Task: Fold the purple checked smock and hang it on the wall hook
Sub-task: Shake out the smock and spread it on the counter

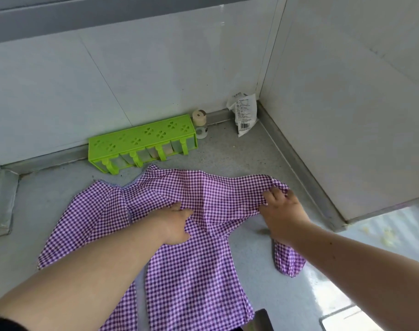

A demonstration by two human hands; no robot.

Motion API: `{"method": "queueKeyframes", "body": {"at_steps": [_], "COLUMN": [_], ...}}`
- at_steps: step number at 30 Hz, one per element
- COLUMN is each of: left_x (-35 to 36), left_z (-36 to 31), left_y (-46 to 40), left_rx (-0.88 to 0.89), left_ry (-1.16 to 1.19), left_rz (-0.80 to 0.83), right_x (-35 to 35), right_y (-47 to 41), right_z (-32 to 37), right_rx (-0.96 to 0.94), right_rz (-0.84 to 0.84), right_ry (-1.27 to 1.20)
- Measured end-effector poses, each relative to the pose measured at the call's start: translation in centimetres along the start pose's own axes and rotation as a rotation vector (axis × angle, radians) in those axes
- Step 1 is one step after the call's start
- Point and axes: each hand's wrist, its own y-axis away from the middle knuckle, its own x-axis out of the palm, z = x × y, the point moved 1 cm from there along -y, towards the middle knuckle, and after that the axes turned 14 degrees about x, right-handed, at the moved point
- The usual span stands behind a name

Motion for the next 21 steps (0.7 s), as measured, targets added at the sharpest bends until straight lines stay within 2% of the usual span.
{"method": "queueKeyframes", "body": {"at_steps": [4, 7, 9, 14, 21], "left_x": [-0.1, -0.1, 0.0, 0.3, 0.4], "left_z": [-0.6, -1.2, -1.5, -1.9, -2.4], "left_y": [-0.2, -0.3, -0.4, -0.5, -0.3], "left_rx": [-0.021, -0.046, -0.063, -0.093, -0.093], "left_ry": [-0.016, -0.023, -0.033, -0.055, -0.105], "left_rz": [0.033, 0.041, 0.037, 0.041, 0.036], "right_x": [-2.1, -3.1, -2.8, 0.8, 1.9], "right_y": [-1.2, -2.0, -2.1, -0.8, -2.2], "right_z": [-3.3, -5.0, -4.4, -0.4, 0.2], "right_rx": [0.106, 0.202, 0.142, -0.110, -0.034], "right_rz": [-0.066, -0.220, -0.270, -0.017, 0.028], "right_ry": [0.096, -0.021, -0.120, -0.195, -0.288]}}
